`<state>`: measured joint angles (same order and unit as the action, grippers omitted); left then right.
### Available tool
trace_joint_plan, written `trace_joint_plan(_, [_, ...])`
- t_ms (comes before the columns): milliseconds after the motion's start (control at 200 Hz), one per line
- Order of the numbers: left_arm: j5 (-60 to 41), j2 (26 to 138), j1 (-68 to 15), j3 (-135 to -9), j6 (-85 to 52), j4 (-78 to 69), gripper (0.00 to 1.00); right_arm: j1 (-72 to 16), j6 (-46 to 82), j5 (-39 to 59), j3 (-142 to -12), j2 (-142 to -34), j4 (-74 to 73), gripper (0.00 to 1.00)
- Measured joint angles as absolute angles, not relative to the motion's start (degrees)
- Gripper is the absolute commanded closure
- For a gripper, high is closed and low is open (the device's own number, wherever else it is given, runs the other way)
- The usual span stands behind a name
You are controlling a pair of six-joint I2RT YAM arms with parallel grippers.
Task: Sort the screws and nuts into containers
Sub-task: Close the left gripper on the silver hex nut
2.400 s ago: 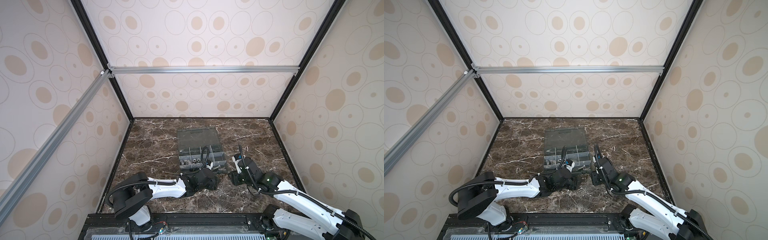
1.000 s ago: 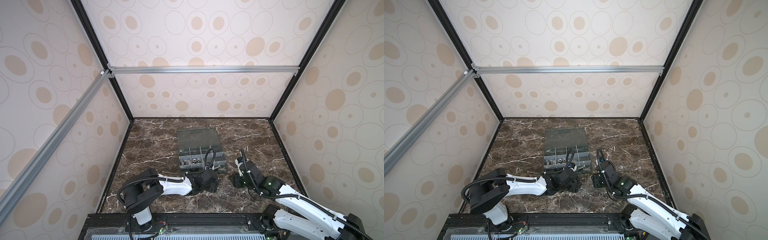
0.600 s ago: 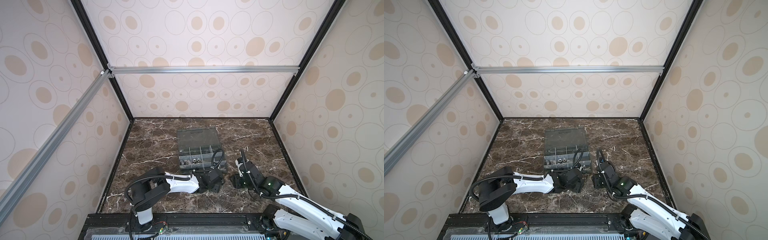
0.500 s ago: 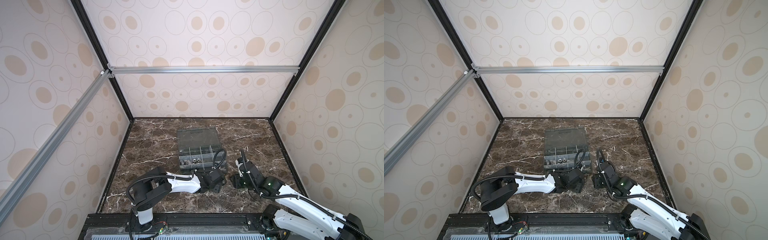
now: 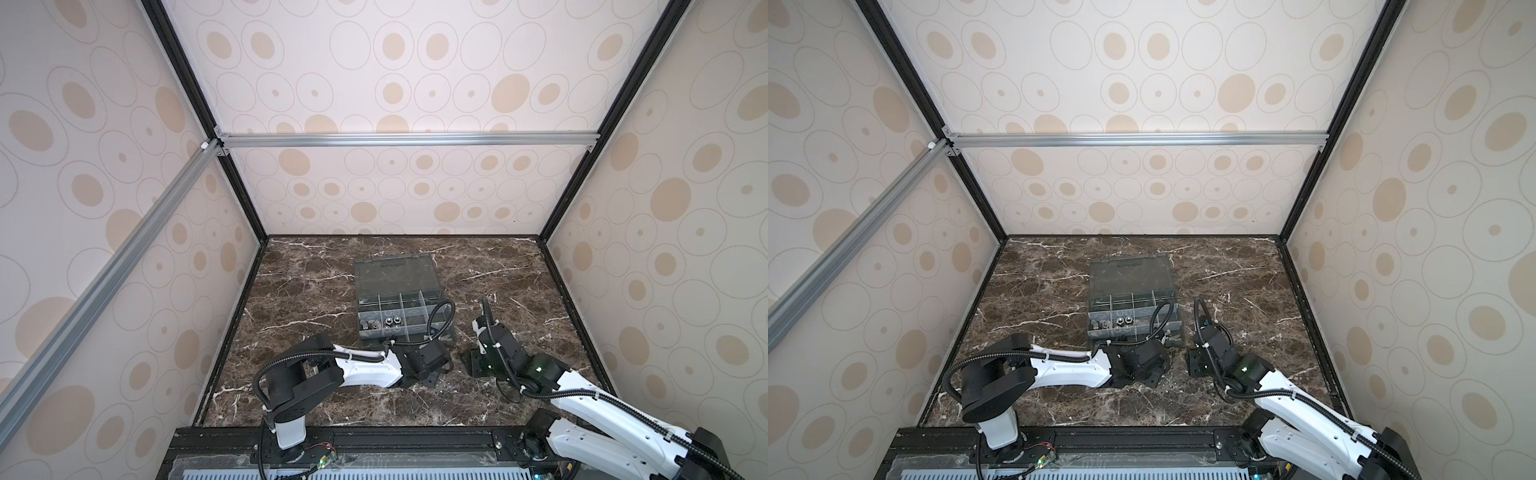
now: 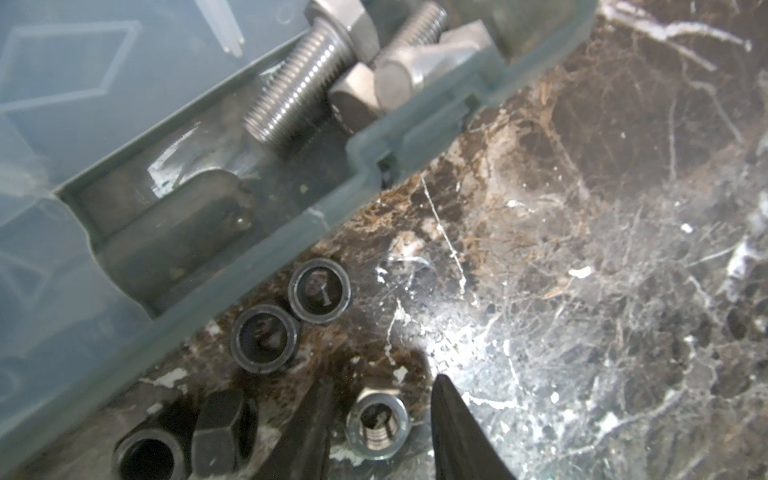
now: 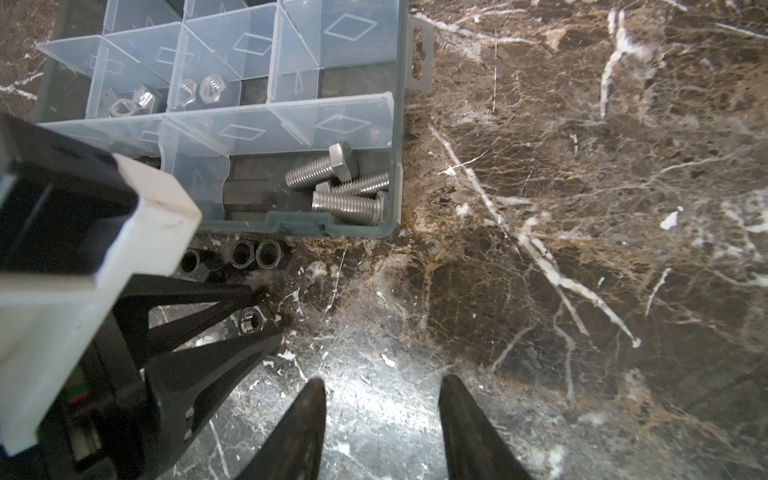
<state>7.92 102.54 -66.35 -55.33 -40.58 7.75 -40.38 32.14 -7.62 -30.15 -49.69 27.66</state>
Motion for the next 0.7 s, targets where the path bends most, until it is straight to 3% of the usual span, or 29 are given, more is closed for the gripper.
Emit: trace_joint_plan(700, [8.91,102.19,-67.0,-54.19,-40.07,6.94,0.68,-40.38,32.58,-8.97,-29.85,-48.75,27.88,0.52])
